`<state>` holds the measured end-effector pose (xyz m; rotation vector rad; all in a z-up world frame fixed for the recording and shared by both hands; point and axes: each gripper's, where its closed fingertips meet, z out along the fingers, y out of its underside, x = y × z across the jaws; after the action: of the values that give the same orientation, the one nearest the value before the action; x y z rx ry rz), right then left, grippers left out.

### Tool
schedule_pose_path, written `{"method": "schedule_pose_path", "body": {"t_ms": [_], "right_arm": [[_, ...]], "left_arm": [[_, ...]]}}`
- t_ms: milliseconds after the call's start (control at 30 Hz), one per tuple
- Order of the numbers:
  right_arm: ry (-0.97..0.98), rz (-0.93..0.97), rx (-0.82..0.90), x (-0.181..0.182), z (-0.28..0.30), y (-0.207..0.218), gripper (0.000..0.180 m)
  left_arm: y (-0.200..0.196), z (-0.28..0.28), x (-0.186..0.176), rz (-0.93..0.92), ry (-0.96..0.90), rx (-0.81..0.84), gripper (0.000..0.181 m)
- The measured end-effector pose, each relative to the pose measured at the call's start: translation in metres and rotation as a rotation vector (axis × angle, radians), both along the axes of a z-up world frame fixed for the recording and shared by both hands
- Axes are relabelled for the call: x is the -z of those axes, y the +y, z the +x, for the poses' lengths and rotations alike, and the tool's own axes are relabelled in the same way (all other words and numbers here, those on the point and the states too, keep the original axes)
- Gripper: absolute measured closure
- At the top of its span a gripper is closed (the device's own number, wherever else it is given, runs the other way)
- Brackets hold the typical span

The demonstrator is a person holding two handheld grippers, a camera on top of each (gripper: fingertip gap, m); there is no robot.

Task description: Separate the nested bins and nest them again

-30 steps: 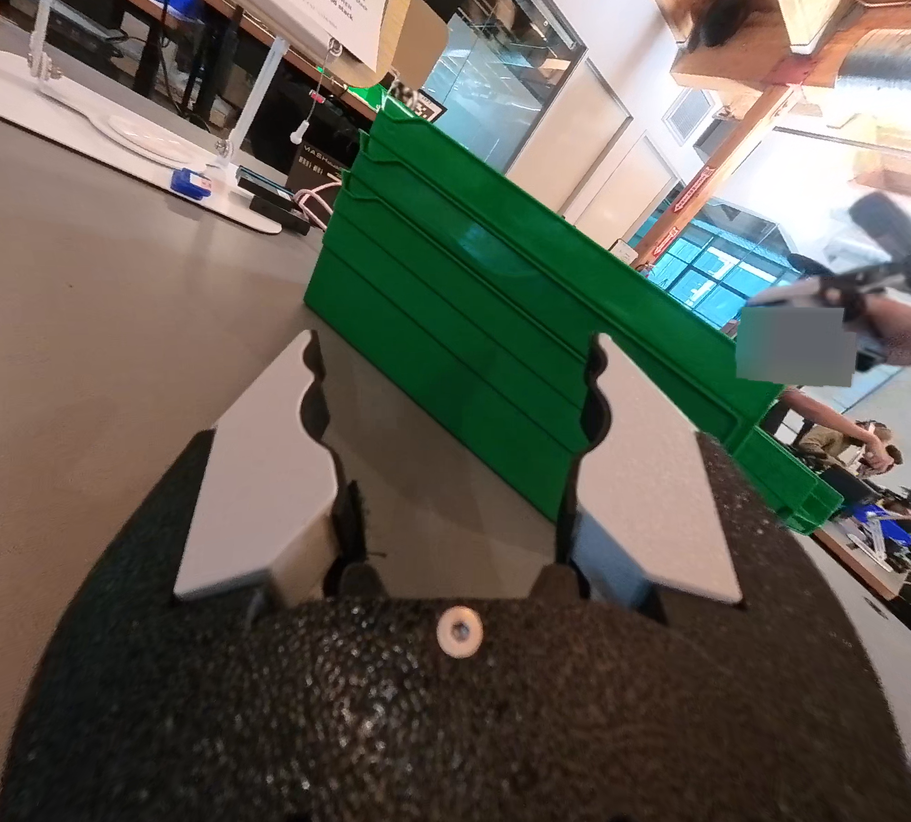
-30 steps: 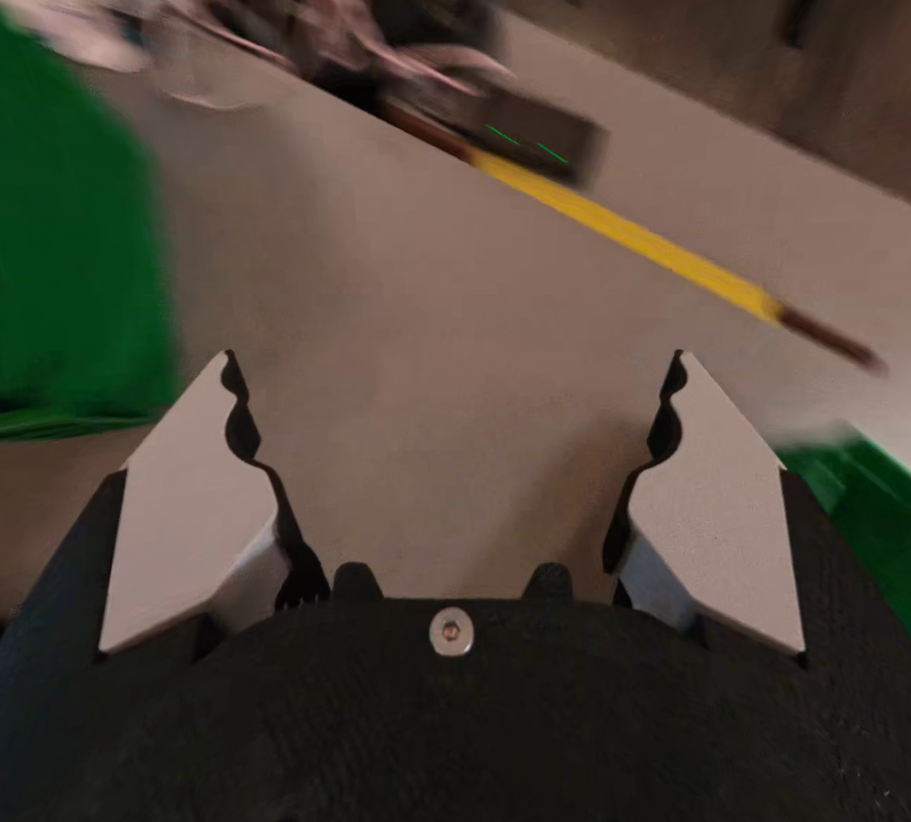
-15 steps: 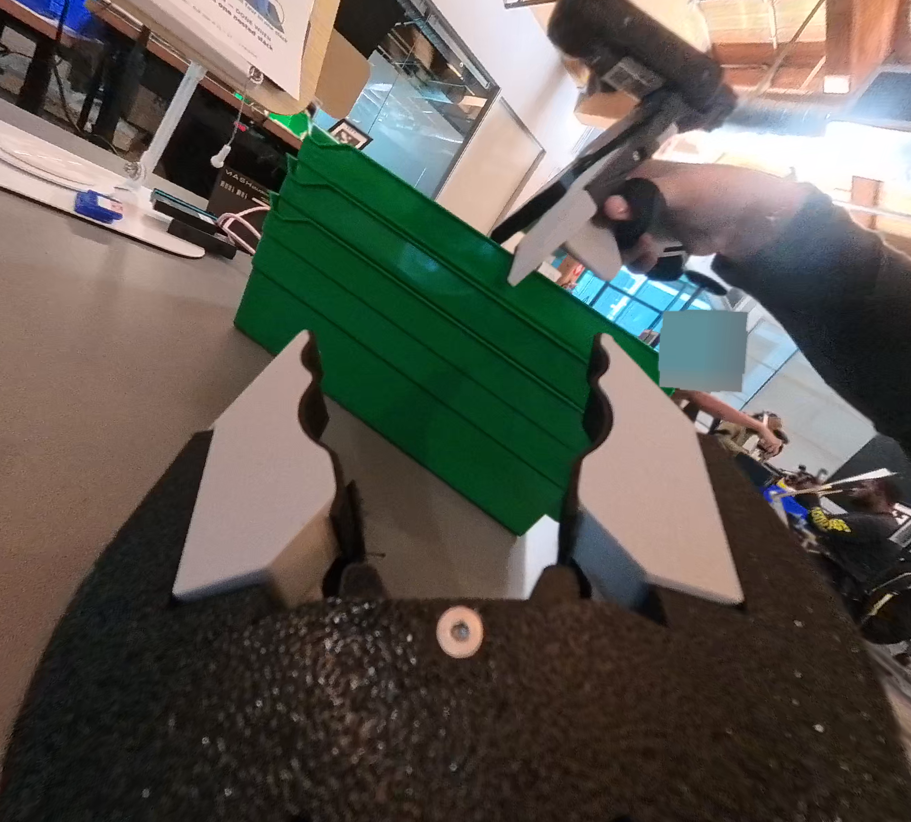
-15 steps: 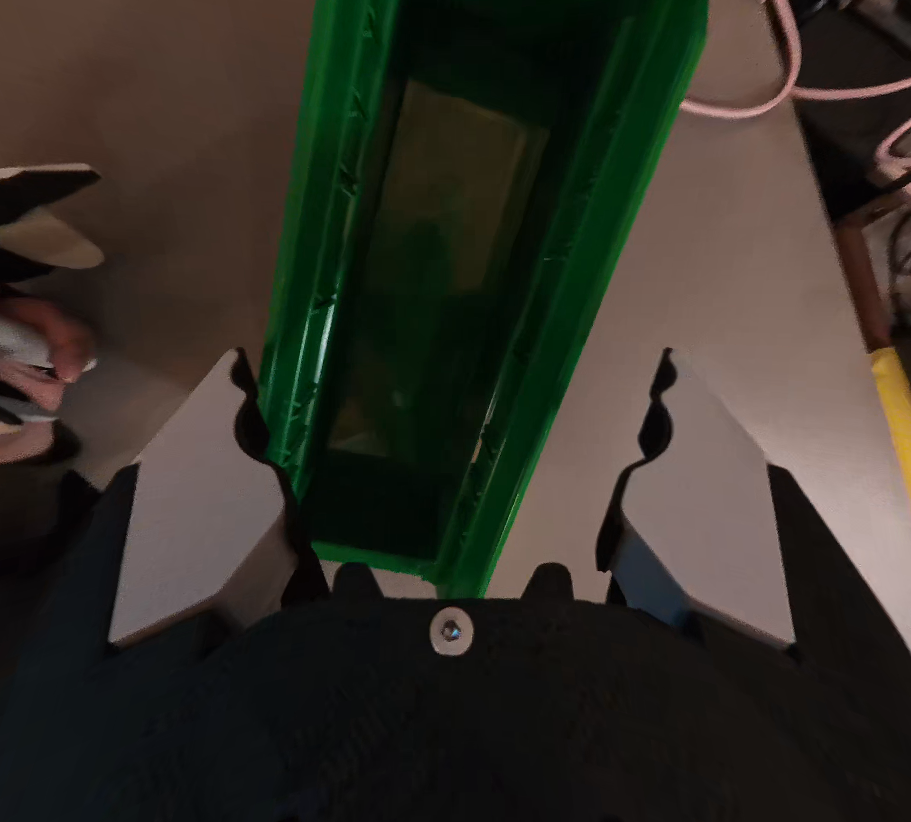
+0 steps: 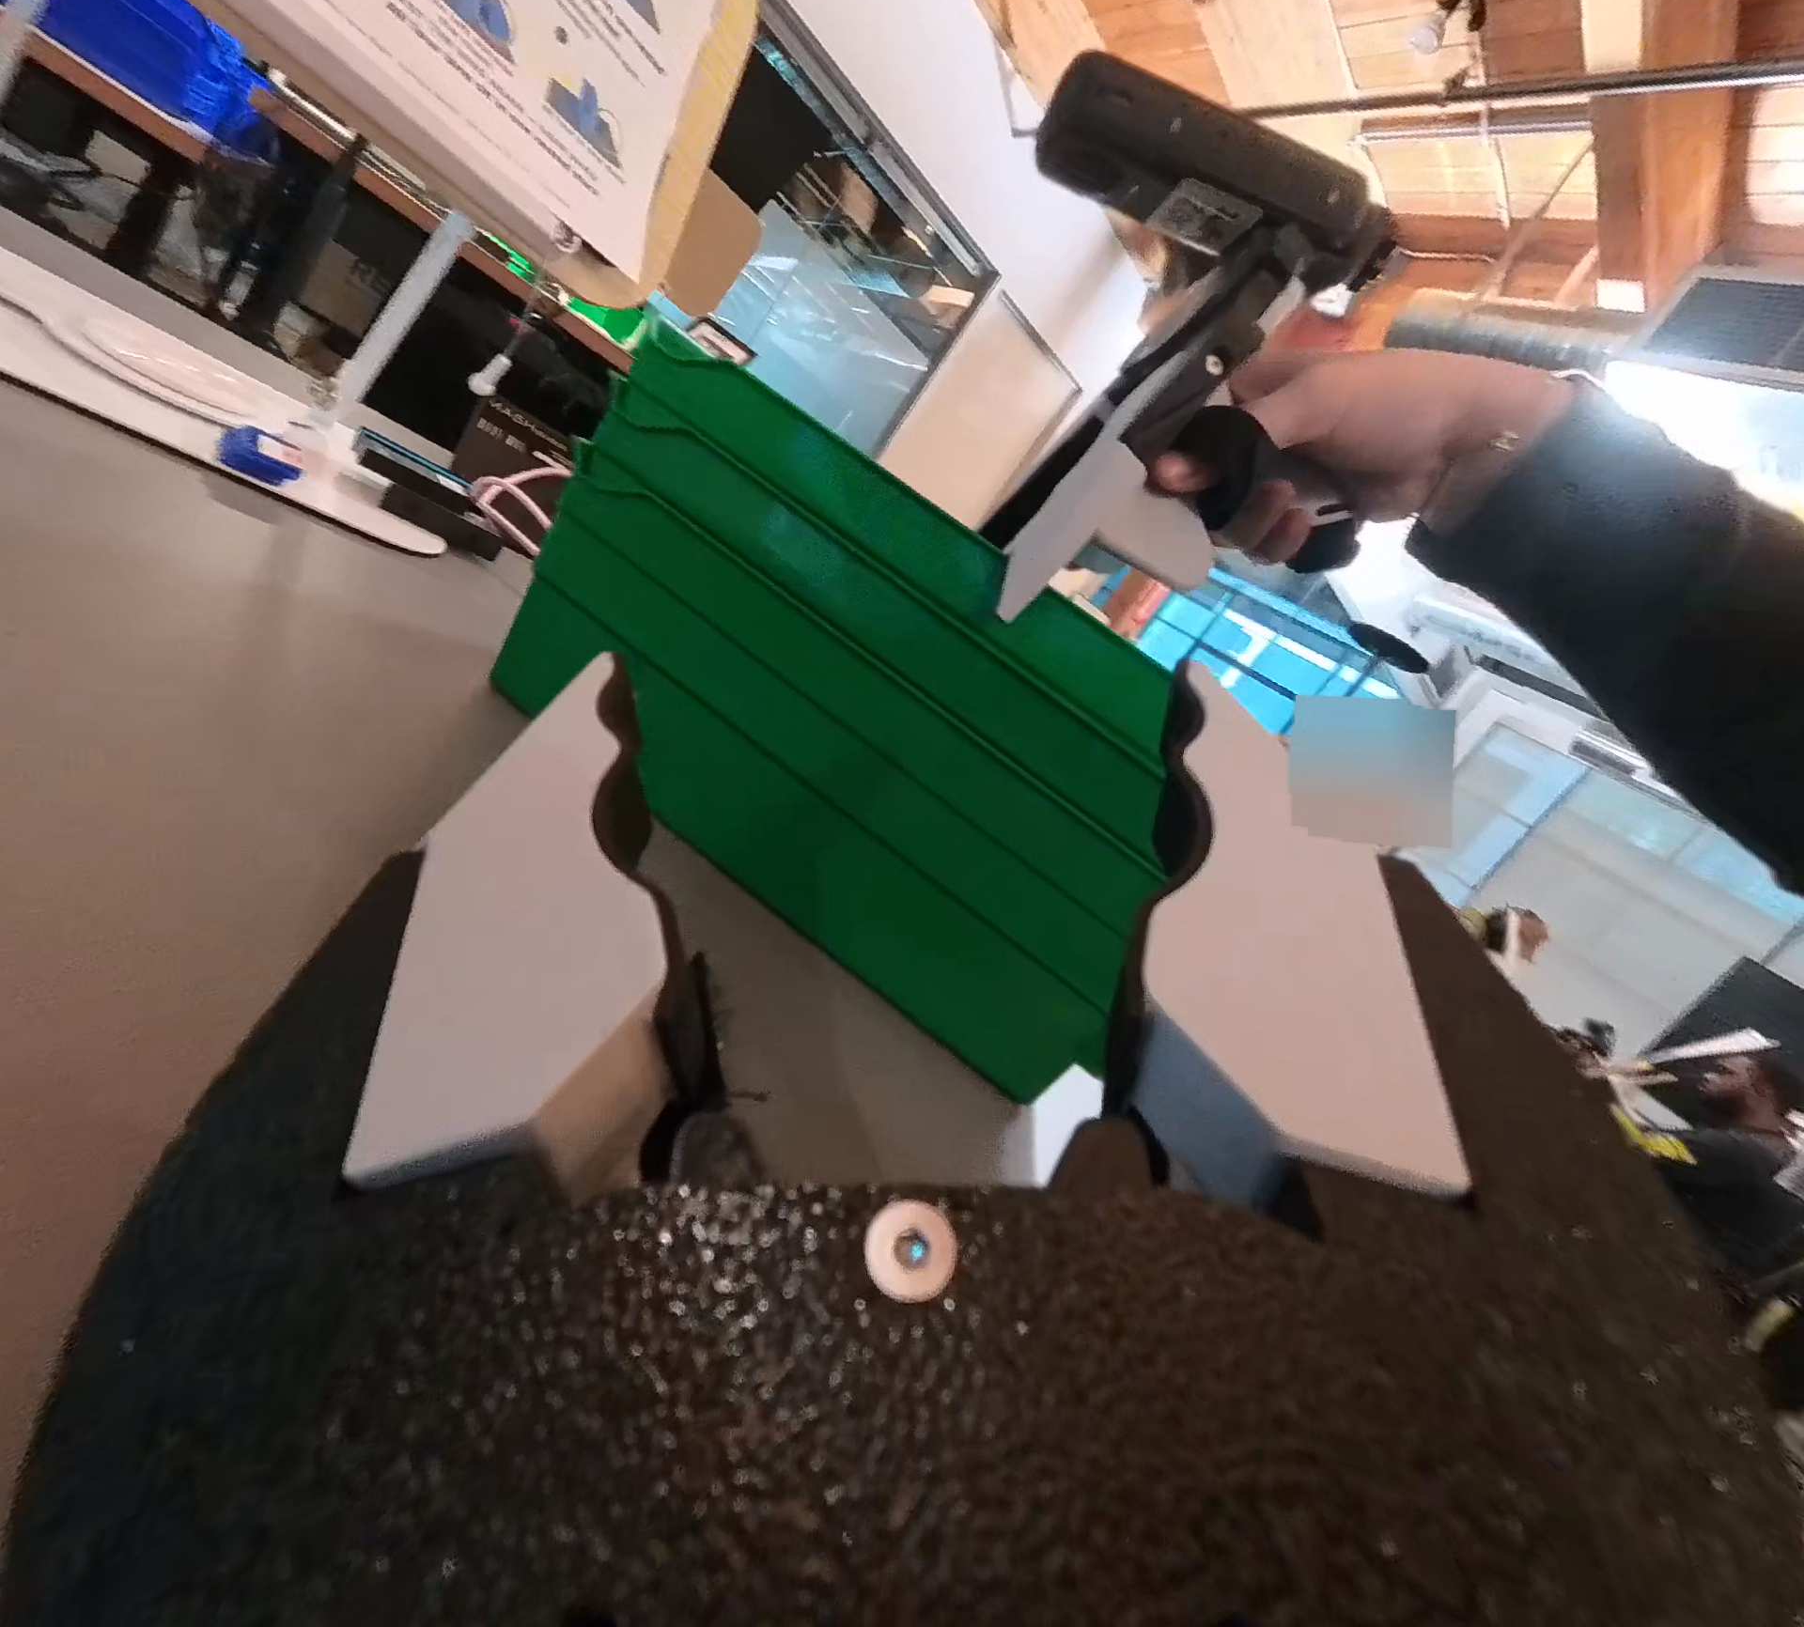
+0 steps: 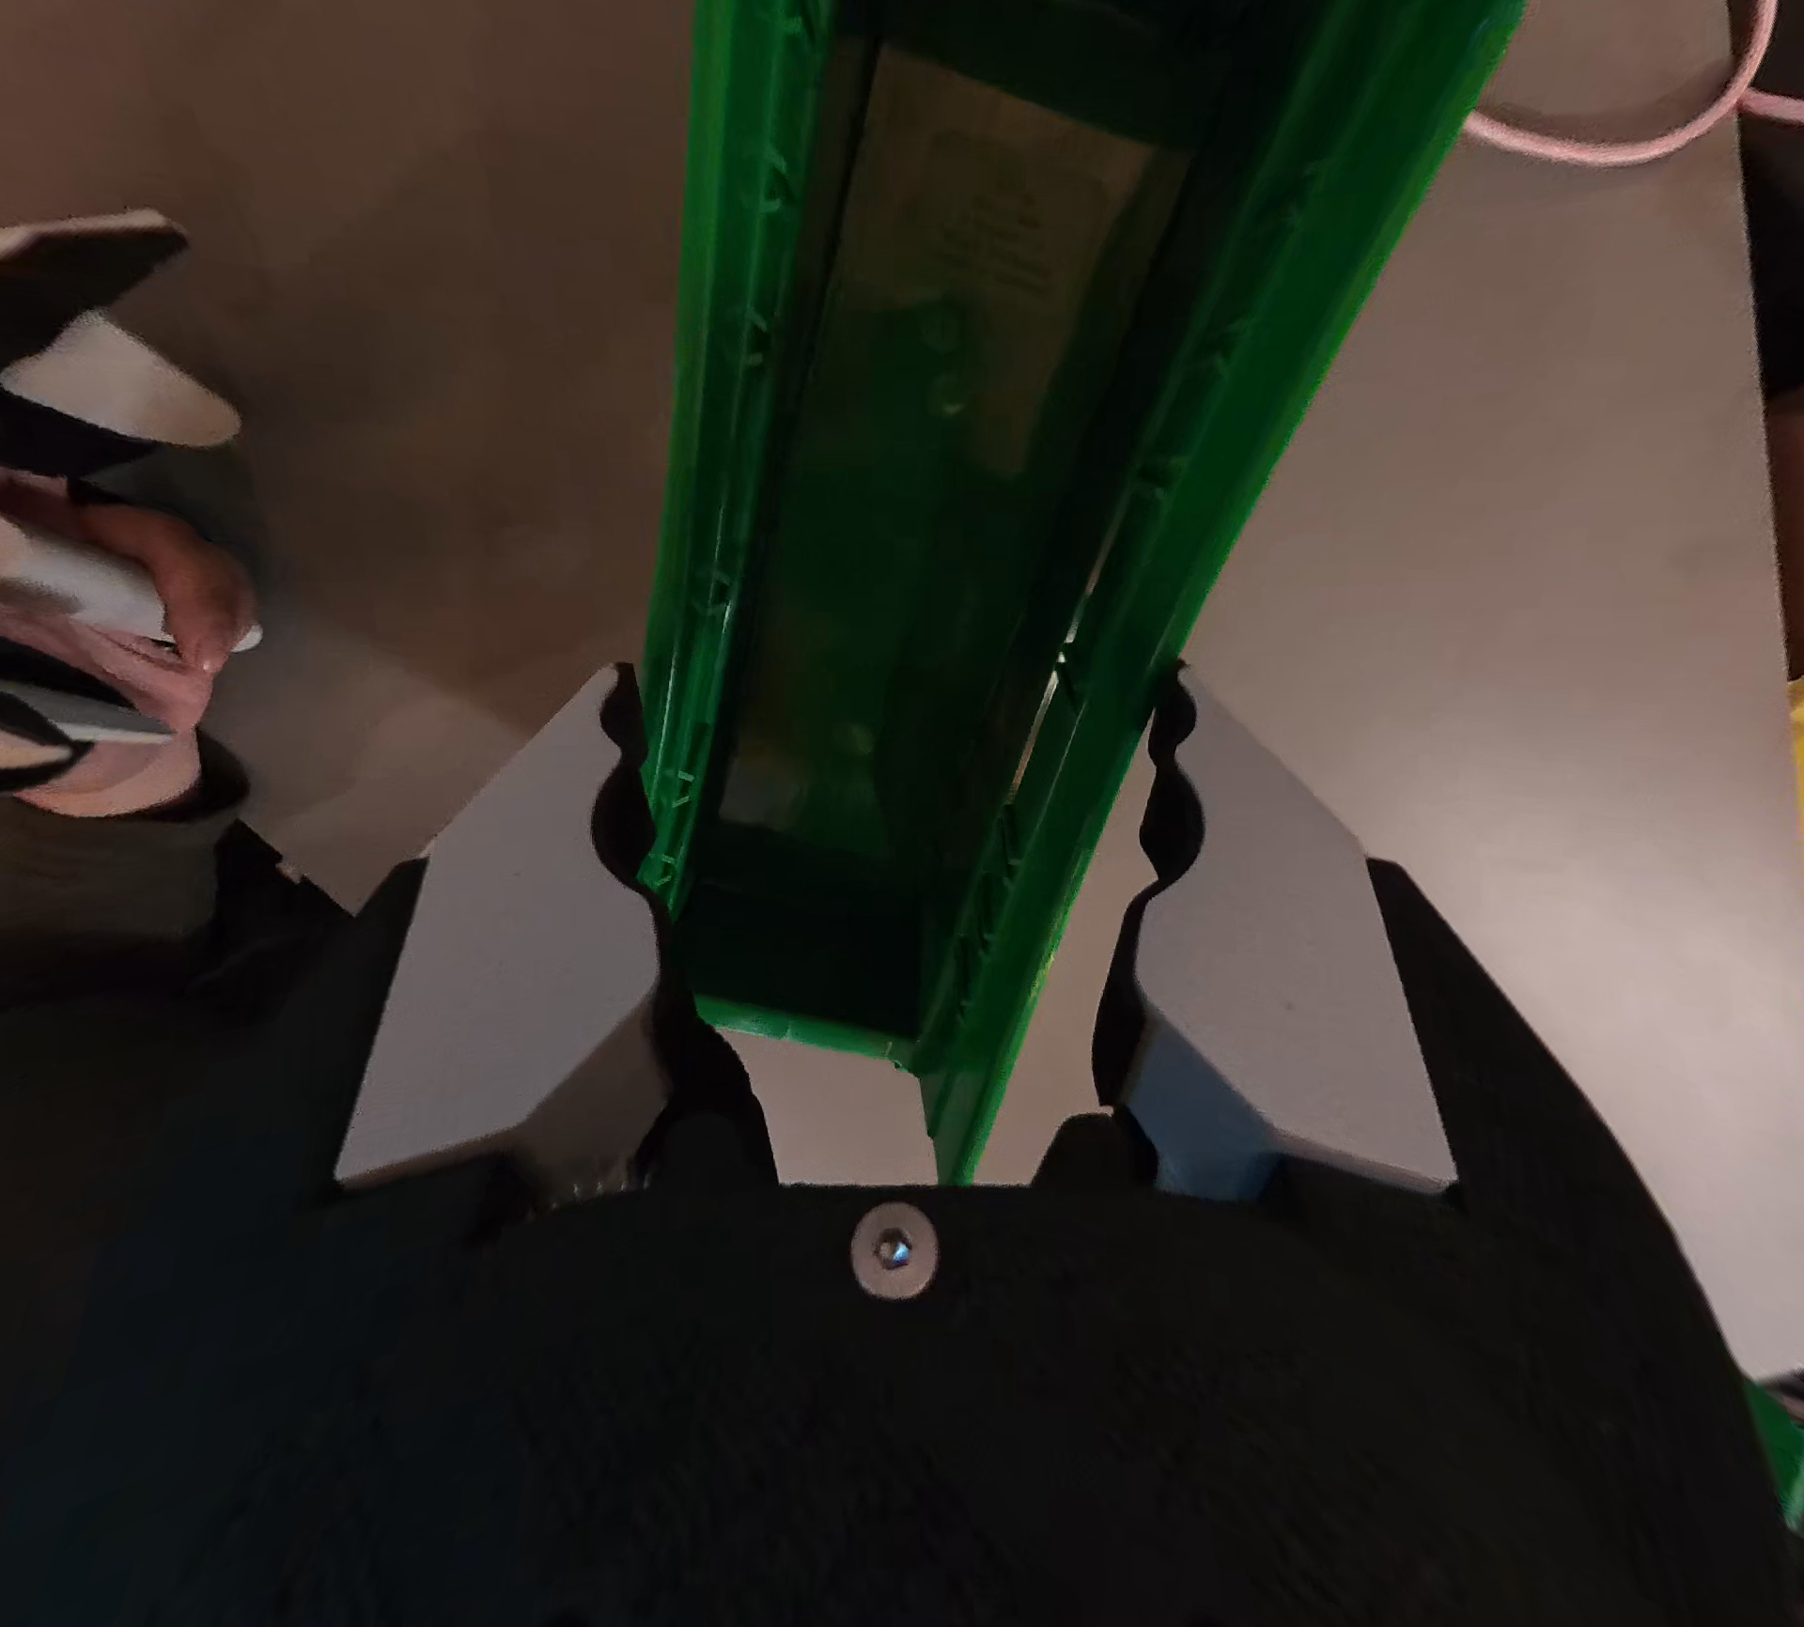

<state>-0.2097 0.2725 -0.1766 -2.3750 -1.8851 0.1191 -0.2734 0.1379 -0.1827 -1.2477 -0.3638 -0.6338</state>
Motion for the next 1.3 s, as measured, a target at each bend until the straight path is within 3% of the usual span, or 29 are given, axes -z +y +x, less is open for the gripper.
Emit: {"method": "schedule_pose_path", "body": {"t_ms": [433, 800, 1100, 1200, 1300], "right_arm": [[0.006, -0.029, -0.074, -0.014, -0.011, -0.009, 0.076], [0.163, 0.009, -0.070, -0.086, -0.013, 0.001, 0.078], [0.324, 0.106, 0.121, -0.156, 0.097, 0.065, 0.079], [0.310, 0.131, 0.267, -0.147, 0.160, 0.099, 0.079], [0.252, 0.137, 0.408, -0.113, 0.225, 0.128, 0.078]], "left_arm": [[0.001, -0.007, 0.003, -0.016, -0.021, -0.037, 0.075], [-0.001, -0.015, 0.004, -0.017, -0.044, -0.076, 0.075], [0.000, -0.014, 0.005, -0.026, -0.039, -0.069, 0.076], [0.002, -0.013, 0.007, -0.038, -0.030, -0.070, 0.076], [0.004, -0.012, 0.008, -0.051, -0.022, -0.070, 0.076]]}}
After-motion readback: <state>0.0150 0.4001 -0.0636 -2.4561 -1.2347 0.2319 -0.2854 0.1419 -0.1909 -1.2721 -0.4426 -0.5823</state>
